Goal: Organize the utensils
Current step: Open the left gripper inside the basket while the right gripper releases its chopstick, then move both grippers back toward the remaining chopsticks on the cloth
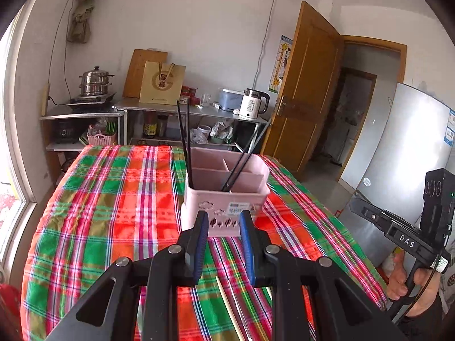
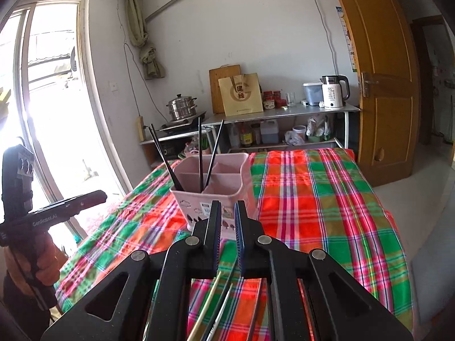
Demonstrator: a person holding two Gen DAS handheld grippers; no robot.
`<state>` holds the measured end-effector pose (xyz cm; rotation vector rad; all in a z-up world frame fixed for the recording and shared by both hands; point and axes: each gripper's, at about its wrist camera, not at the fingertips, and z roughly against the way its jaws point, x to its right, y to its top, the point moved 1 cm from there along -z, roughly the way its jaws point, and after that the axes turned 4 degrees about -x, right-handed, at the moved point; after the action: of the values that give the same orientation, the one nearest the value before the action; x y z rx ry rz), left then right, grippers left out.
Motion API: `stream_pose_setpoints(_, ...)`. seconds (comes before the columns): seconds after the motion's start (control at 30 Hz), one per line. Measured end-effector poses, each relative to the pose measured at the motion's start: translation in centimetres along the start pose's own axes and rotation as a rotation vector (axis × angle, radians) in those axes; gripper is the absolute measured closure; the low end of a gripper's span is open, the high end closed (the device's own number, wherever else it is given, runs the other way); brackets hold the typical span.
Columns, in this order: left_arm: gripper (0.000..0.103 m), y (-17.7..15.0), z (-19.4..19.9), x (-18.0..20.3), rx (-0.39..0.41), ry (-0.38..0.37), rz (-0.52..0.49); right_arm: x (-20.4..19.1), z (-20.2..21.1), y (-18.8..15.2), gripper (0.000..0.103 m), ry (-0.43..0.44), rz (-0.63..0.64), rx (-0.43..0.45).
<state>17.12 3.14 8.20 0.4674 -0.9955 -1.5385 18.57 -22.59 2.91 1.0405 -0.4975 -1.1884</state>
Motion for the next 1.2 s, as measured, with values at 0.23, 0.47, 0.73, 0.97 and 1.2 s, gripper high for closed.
stream_pose_setpoints(0.23,0.081,-4.0,-2.1,2.0,-0.09,-0.047,-0.002,0.7,-0.6,-2.6,0.093,0.002,-0.013,-0.071)
stream_pose_setpoints(0.47,0.081,-4.8,-5.2,2.6,-0.169,-0.045,0.012,2.2,-2.9,-4.5,0.093,-0.005,-0.036,-0.172)
stream_pose_setpoints(0.73,0.081,-5.0,-10.0,2.9,-0.284,-0.055,0.028,3.4,-6.7,-6.5,0.093,-0.035,-0.024,-0.295)
stream_pose_setpoints(0.97,0.081,-5.1,-13.9,3.8,-0.371,-0.054,-0.001,4.0,-9.3,-7.4,0.093,-0.048,-0.018,-0.366)
stream_pose_setpoints(1.2,0.081,-5.0,-16.4,4.2,-0.419,-0.054,-0.02,4.1,-11.5,-7.8,0.093,-0.06,0.003,-0.42)
